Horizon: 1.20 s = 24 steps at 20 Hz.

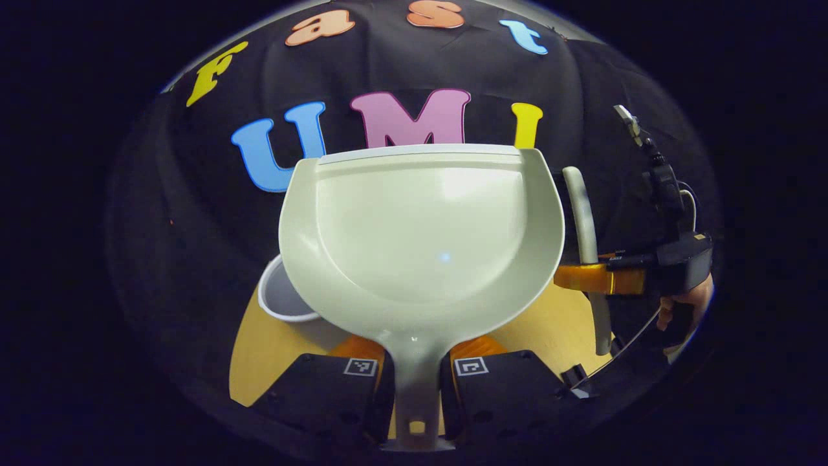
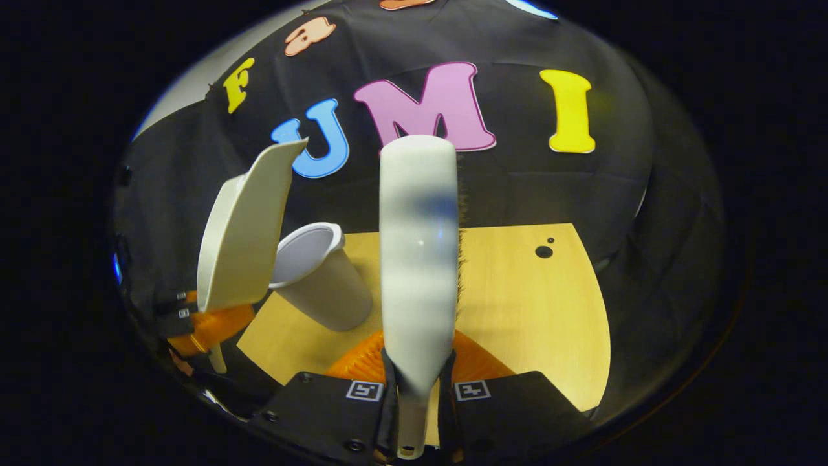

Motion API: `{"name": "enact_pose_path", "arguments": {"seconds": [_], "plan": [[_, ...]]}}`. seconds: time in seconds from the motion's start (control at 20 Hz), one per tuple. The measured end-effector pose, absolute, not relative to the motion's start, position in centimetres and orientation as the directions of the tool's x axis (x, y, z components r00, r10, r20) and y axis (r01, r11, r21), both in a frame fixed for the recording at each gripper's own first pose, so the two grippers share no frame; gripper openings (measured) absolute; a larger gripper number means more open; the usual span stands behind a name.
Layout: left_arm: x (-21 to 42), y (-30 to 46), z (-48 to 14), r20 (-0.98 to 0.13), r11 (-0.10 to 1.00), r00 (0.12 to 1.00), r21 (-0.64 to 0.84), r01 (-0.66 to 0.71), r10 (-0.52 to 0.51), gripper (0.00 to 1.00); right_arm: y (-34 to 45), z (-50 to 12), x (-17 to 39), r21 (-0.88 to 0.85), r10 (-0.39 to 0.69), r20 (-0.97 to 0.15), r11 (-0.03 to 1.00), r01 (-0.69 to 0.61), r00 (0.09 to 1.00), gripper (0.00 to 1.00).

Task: Pick up the small broom and dustpan from the desktop, sweep the trash into the dustpan with the broom, and then empty the trash into the garbage bin.

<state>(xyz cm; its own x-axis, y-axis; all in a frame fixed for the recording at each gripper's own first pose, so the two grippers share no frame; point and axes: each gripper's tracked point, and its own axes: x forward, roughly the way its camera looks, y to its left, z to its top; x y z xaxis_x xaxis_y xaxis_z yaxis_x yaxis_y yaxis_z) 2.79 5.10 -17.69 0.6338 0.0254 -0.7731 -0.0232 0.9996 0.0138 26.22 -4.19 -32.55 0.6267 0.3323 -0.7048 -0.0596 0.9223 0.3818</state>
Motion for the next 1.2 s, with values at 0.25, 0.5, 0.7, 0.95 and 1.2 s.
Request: {"name": "enact_pose_path", "arguments": {"seconds": [0.25, 0.5, 0.7, 0.95, 1.2], "plan": [[-0.1, 4.0, -27.8, -0.909, 1.000, 0.416, 0.001, -0.027, 0.012, 0.27, -1.5, -41.2, 22.0, 0.366, 0.329, -0.840, 0.931, 0.004, 0.431, 0.26], [-3.6, 2.3, -35.2, -0.977, 0.995, 0.213, -0.048, -0.092, -0.027, 0.28, 0.6, -49.8, 17.3, 0.327, 0.314, -0.930, 0.944, 0.041, 0.189, 0.26], [-4.5, 2.1, -37.3, -0.995, 0.993, 0.094, -0.038, -0.112, -0.028, 0.28, 1.2, -53.7, 16.6, 0.268, 0.265, -0.962, 0.962, 0.048, 0.071, 0.27], [-5.0, 2.2, -36.2, -0.999, 0.988, -0.010, -0.034, -0.154, -0.036, 0.28, 1.6, -56.6, 15.8, 0.209, 0.210, -0.978, 0.977, 0.040, -0.008, 0.27], [-4.4, 2.0, -35.6, -0.997, 0.989, -0.074, -0.022, -0.148, -0.033, 0.27, 1.9, -58.4, 14.1, 0.185, 0.186, -0.979, 0.983, 0.022, -0.082, 0.28]]}}
